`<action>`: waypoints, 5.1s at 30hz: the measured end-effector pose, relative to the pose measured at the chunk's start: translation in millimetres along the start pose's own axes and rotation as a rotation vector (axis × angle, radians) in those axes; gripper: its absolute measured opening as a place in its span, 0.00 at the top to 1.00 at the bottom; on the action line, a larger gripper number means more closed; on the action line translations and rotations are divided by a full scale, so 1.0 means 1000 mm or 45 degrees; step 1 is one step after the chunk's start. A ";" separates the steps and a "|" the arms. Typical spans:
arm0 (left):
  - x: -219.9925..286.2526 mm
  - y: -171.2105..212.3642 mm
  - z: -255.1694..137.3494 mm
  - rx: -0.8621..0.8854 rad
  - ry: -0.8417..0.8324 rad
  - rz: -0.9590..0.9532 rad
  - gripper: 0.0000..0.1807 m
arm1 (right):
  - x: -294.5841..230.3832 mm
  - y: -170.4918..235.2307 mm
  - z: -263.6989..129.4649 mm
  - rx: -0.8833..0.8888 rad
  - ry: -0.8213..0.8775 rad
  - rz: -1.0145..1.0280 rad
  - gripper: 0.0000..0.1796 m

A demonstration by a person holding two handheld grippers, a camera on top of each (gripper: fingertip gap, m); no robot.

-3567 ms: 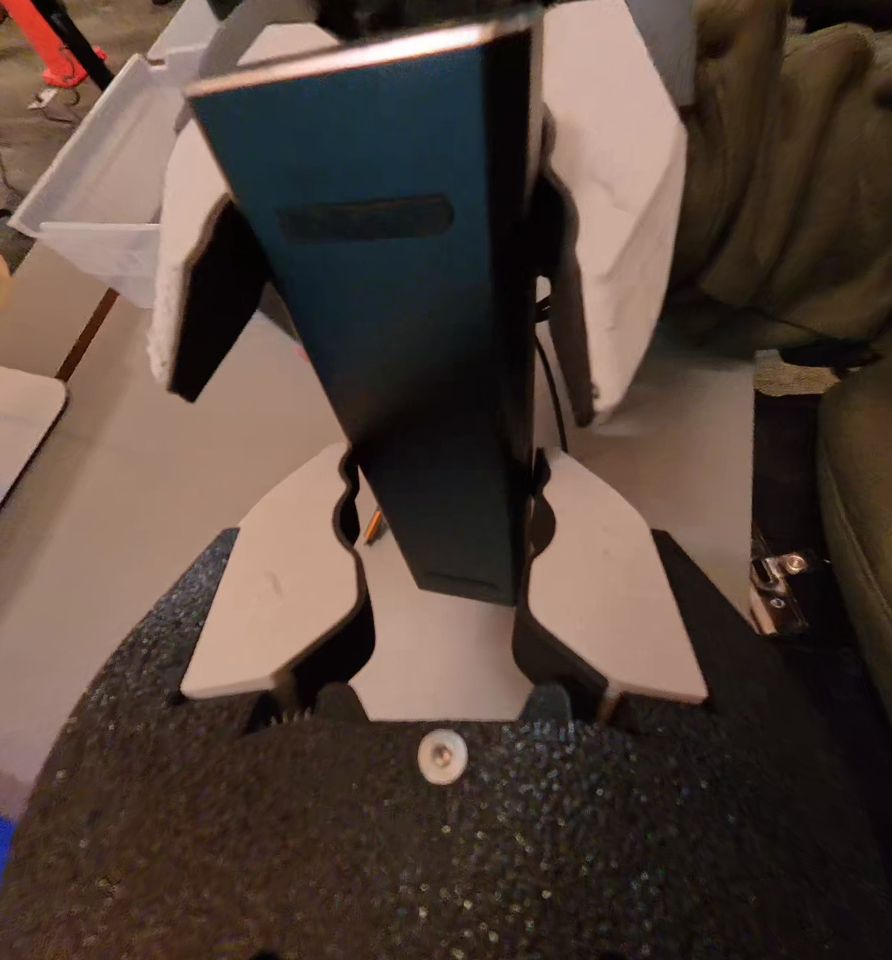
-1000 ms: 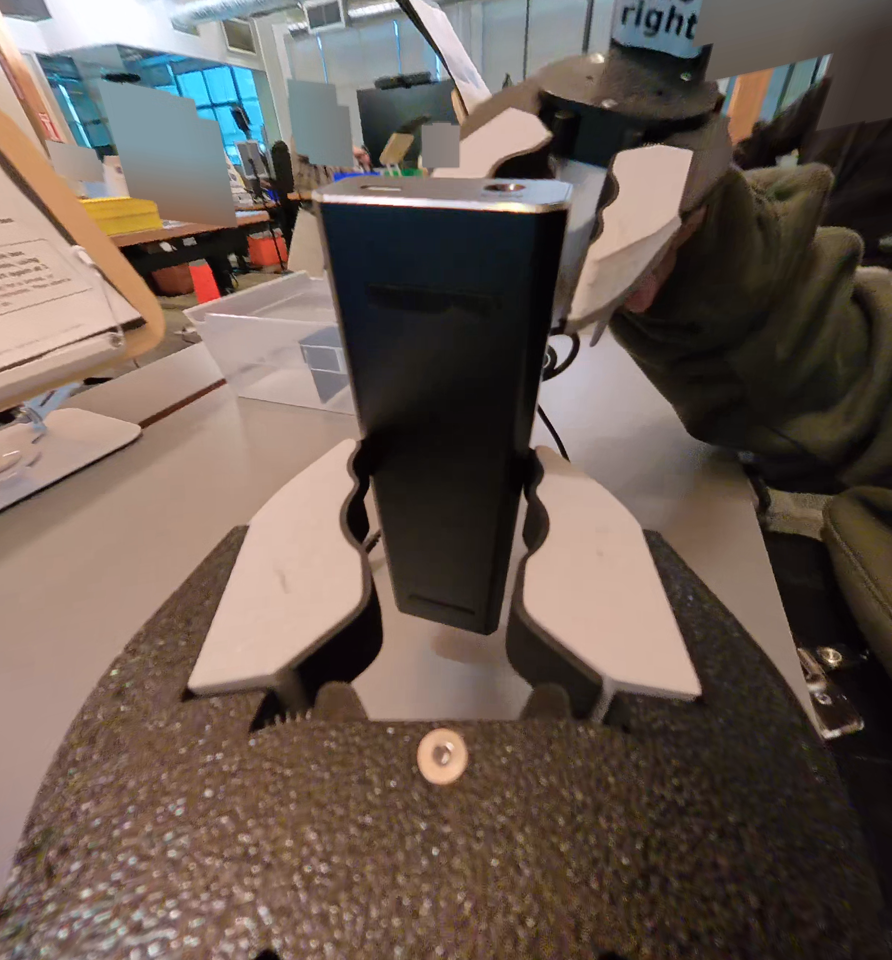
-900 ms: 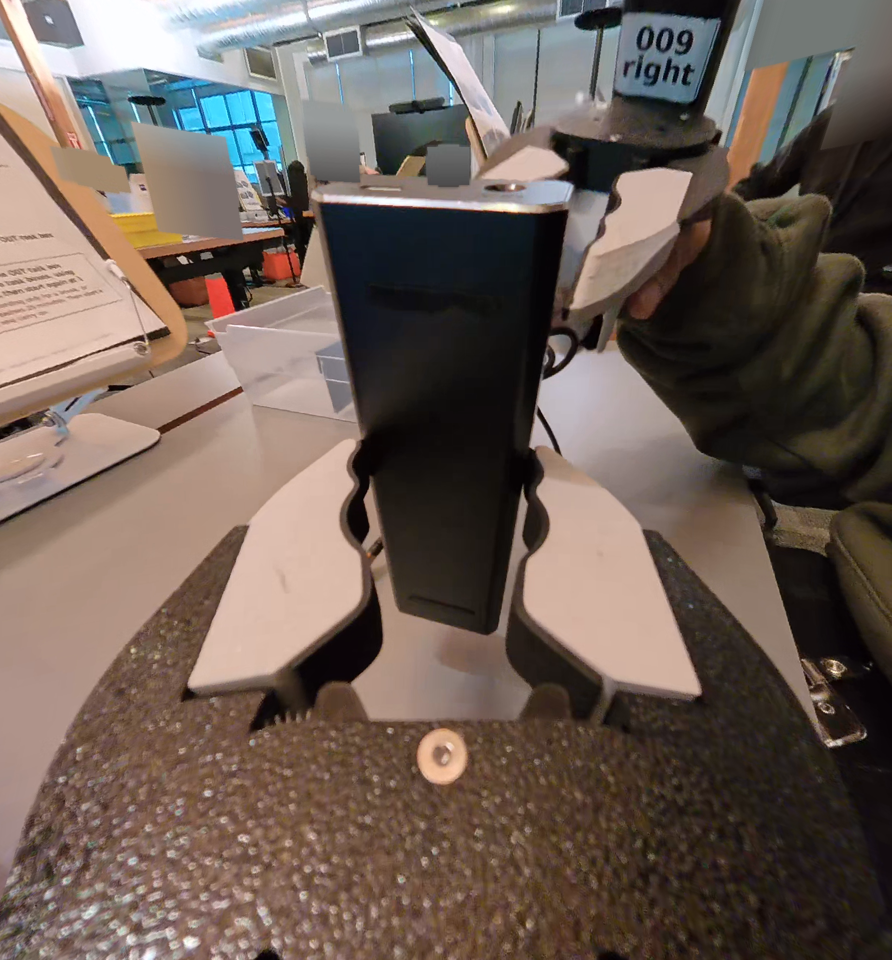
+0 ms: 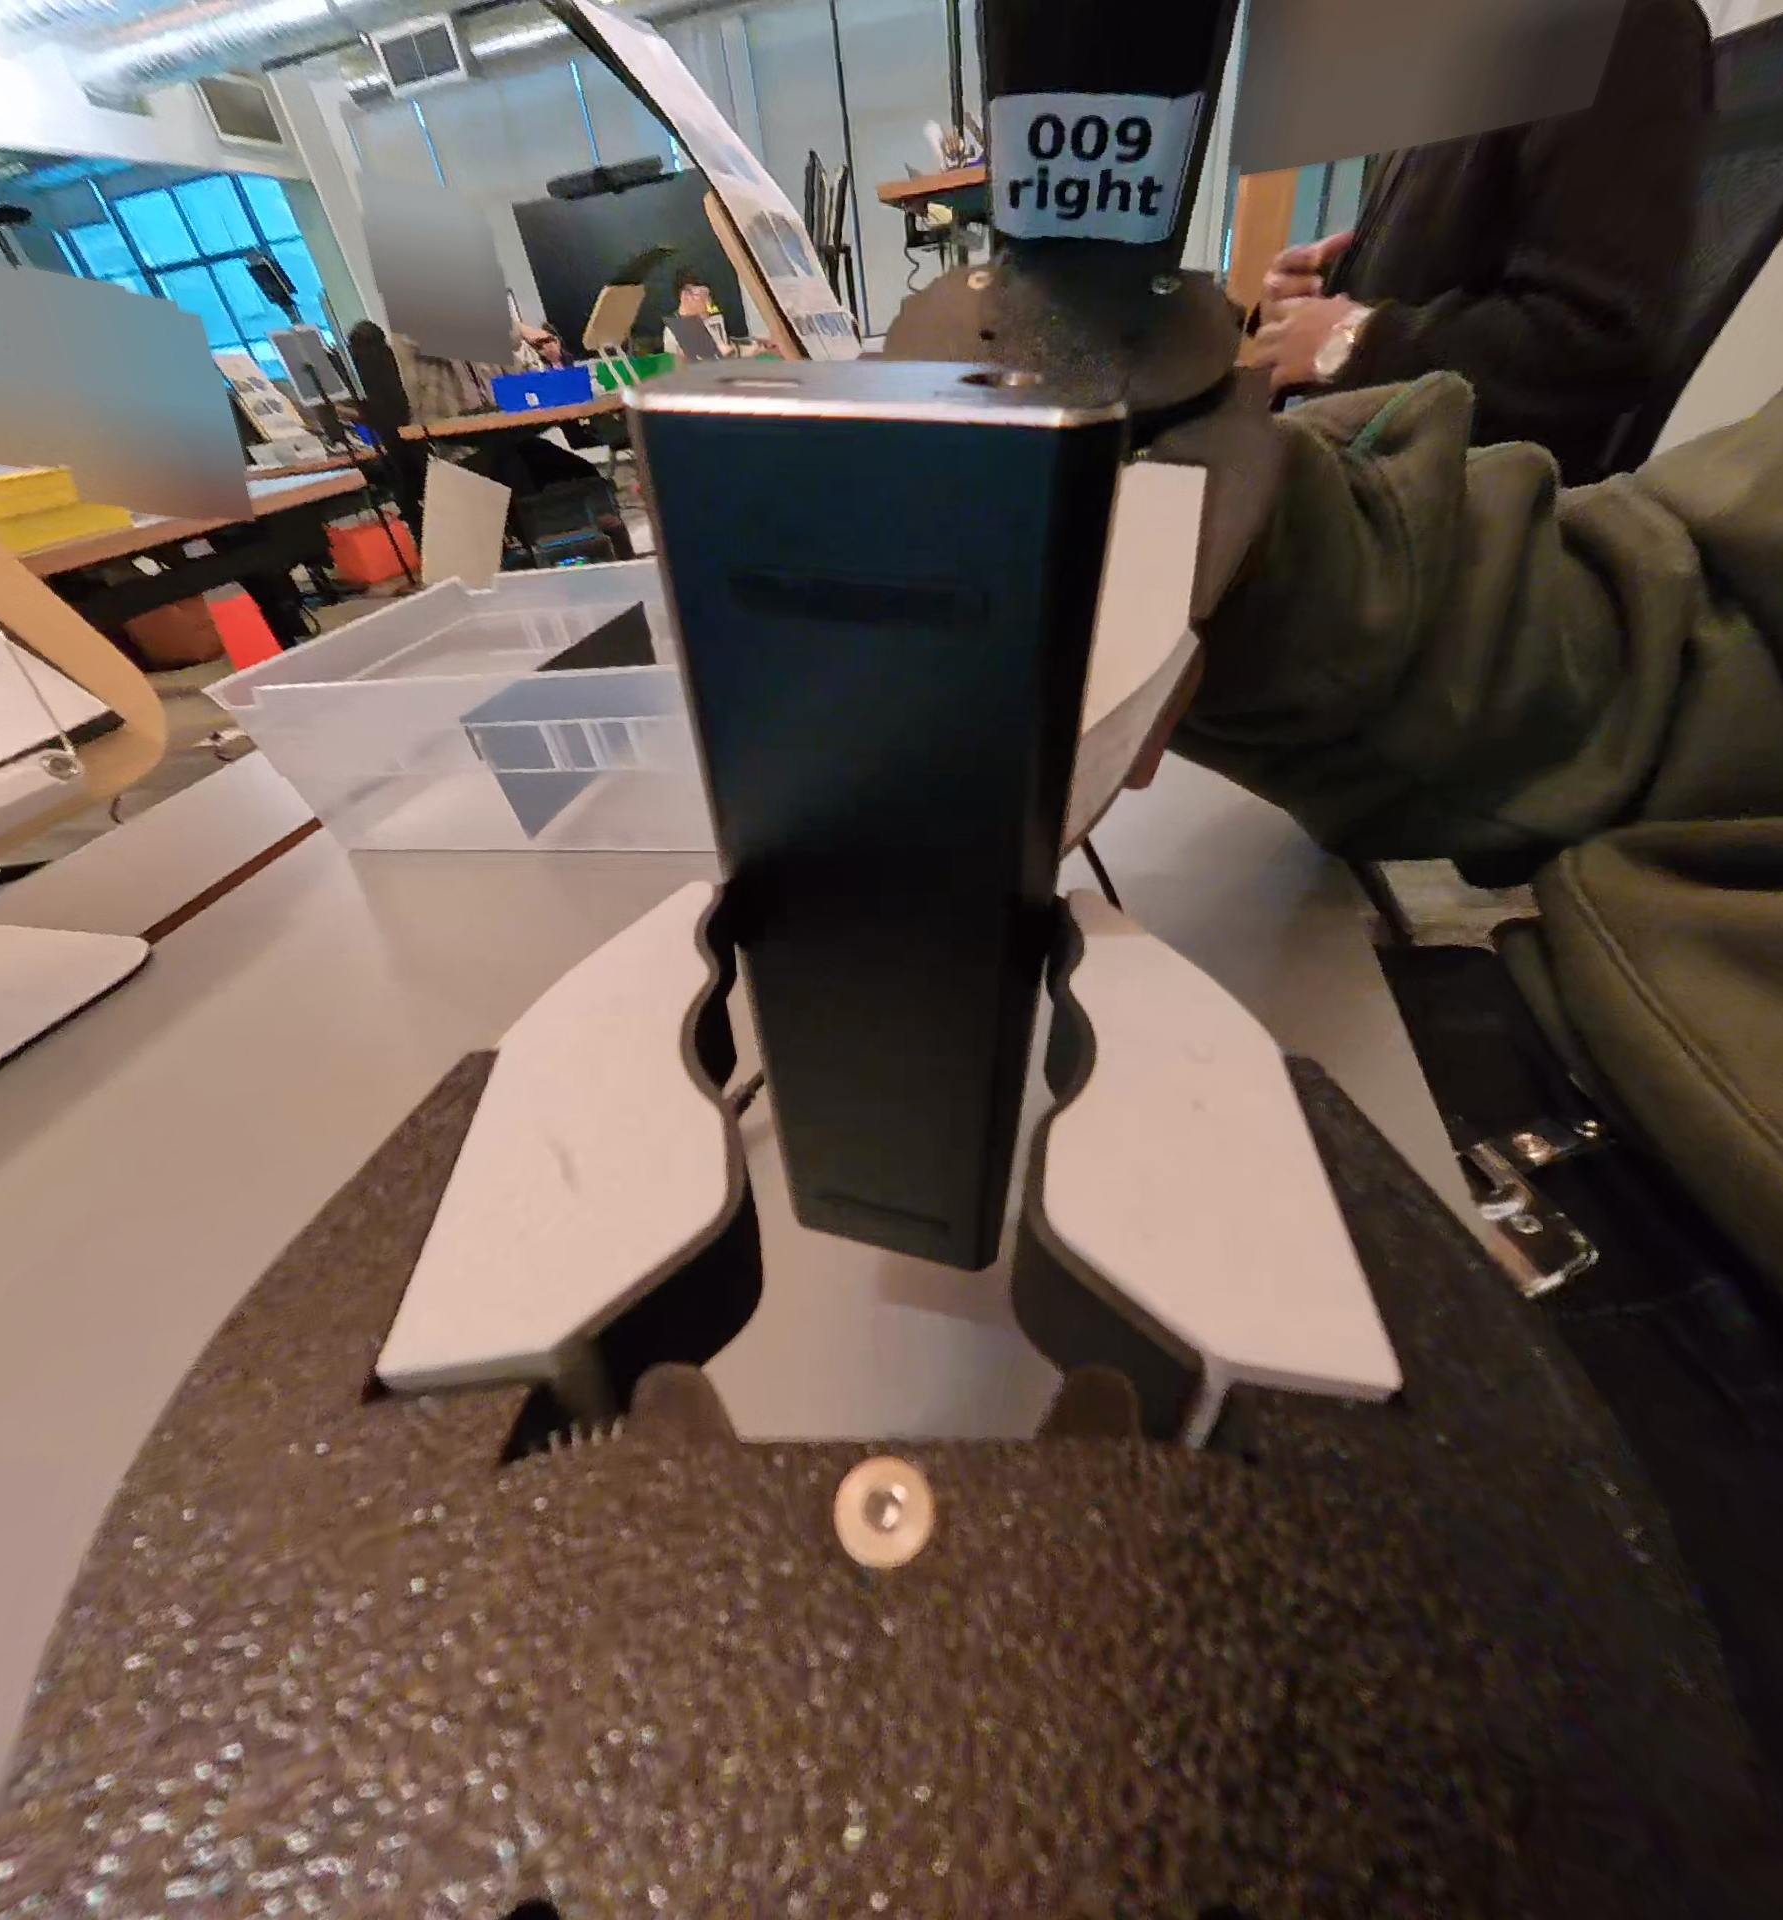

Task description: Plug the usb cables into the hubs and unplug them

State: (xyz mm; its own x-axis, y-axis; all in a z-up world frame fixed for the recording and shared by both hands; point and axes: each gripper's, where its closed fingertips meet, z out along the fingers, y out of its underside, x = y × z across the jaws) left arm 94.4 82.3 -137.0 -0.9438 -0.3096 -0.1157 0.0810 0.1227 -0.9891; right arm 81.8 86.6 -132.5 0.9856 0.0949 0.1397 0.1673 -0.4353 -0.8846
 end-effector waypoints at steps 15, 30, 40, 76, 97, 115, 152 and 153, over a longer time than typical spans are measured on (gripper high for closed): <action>-0.004 0.004 0.010 -0.012 -0.028 -0.058 0.68 | 0.009 0.013 -0.003 -0.047 -0.012 0.026 0.91; -0.039 0.001 -0.024 0.059 -0.231 -0.091 0.68 | 0.041 0.010 -0.057 0.063 0.119 0.091 0.91; -0.044 -0.042 -0.060 0.135 -0.336 -0.012 0.68 | 0.114 -0.001 -0.178 0.308 0.829 0.102 0.91; -0.019 -0.048 -0.031 0.291 -0.114 -0.109 0.69 | 0.011 -0.025 0.001 0.307 -0.040 0.250 0.83; 0.001 -0.028 -0.013 0.185 0.012 -0.035 0.69 | 0.000 -0.013 -0.001 0.052 0.035 -0.139 0.91; 0.016 0.002 0.010 0.067 0.110 -0.012 0.67 | -0.011 -0.006 0.000 0.045 -0.084 -0.146 0.91; 0.016 -0.004 0.019 0.075 0.060 0.024 0.67 | -0.010 0.008 -0.022 -0.176 -0.060 -0.004 0.91; 0.017 -0.005 0.019 0.082 0.072 0.013 0.67 | -0.010 0.007 -0.023 -0.166 -0.063 0.003 0.91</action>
State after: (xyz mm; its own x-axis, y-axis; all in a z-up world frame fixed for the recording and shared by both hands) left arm 83.8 58.9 -135.9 -0.9592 -0.2547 -0.1225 0.1096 0.0641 -0.9919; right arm 73.6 62.4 -129.8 0.9842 0.1368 0.1127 0.1700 -0.5478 -0.8191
